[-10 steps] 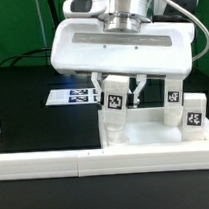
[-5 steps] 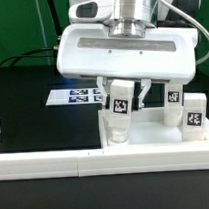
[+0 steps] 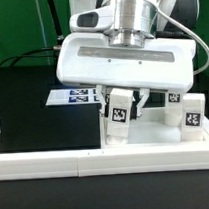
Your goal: Assemble square table
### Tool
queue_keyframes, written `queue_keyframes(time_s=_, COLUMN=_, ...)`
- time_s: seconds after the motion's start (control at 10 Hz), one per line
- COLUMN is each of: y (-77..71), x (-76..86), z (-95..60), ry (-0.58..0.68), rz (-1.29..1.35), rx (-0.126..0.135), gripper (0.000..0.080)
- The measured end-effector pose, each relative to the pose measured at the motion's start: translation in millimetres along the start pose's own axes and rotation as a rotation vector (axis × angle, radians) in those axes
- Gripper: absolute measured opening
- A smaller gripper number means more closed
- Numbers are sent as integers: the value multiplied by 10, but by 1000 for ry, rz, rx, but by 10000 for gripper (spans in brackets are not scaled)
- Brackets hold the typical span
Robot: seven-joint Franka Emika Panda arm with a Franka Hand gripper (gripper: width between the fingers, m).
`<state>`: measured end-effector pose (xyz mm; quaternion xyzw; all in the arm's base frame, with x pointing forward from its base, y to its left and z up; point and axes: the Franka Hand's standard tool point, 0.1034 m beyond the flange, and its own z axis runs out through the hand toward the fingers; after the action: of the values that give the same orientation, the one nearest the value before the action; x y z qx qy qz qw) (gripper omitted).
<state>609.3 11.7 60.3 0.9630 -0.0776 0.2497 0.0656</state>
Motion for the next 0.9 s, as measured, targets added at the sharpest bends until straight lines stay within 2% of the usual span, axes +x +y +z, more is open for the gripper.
queue_keyframes(time_s=0.1, y=0, x=0, z=0, ry=0, rz=0, rx=0, gripper=301)
queue_keyframes(time_s=0.2, y=0, x=0, z=0, ry=0, rz=0, rx=0, gripper=487)
queue_keyframes(time_s=0.3, y=0, x=0, z=0, ry=0, rz=0, rx=0, gripper=611)
queue_keyframes(time_s=0.5, y=0, x=0, z=0, ry=0, rz=0, rx=0, gripper=642)
queue_keyframes(time_s=0.9, y=0, x=0, z=0, ry=0, rz=0, rx=0, gripper=649)
